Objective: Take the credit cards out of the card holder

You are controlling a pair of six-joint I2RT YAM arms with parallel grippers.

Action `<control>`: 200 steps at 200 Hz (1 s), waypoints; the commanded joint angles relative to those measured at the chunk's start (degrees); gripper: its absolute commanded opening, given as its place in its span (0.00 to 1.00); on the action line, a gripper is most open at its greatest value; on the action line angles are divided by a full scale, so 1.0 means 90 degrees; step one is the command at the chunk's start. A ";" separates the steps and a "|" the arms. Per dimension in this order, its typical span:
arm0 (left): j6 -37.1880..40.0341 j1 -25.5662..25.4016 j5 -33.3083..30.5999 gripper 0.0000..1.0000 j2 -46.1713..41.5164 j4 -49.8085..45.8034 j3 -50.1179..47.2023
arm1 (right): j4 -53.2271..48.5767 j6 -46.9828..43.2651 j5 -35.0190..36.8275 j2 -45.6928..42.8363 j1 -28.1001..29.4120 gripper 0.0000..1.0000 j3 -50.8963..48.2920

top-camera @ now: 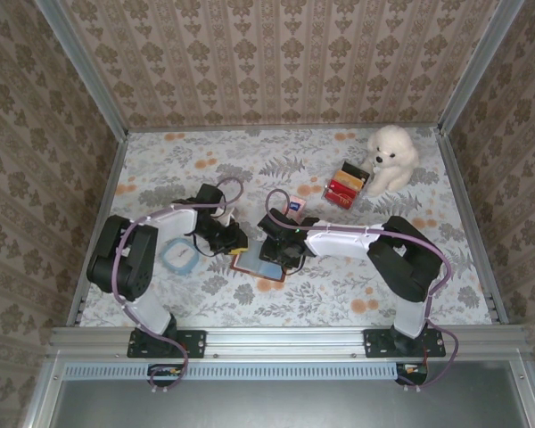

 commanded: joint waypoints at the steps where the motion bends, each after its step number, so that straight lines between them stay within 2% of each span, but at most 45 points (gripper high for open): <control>1: -0.0001 -0.0070 0.0401 0.15 -0.0358 -0.0090 -0.0073 | 0.0170 -0.0211 -0.0161 -0.0096 -0.0107 0.43 -0.0261; 44: -0.0304 -0.0146 0.0558 0.14 -0.0527 0.0134 -0.0185 | 0.0592 -0.0429 -0.0209 -0.0740 -0.0228 0.41 -0.0314; 86: -0.0438 -0.0271 0.0580 0.19 -0.0548 0.0184 -0.0074 | 0.0748 -0.0274 -0.0033 -0.1257 -0.0298 0.41 -0.0639; 132: -0.0633 -0.0736 0.0617 0.32 -0.0570 0.0288 0.0046 | 0.0626 -0.0113 0.0570 -0.1928 -0.0396 0.43 -0.1083; 200: -0.0892 -0.1172 0.0523 0.44 -0.0411 0.0494 0.0236 | 0.0364 0.0085 0.1048 -0.2554 -0.0654 0.44 -0.1611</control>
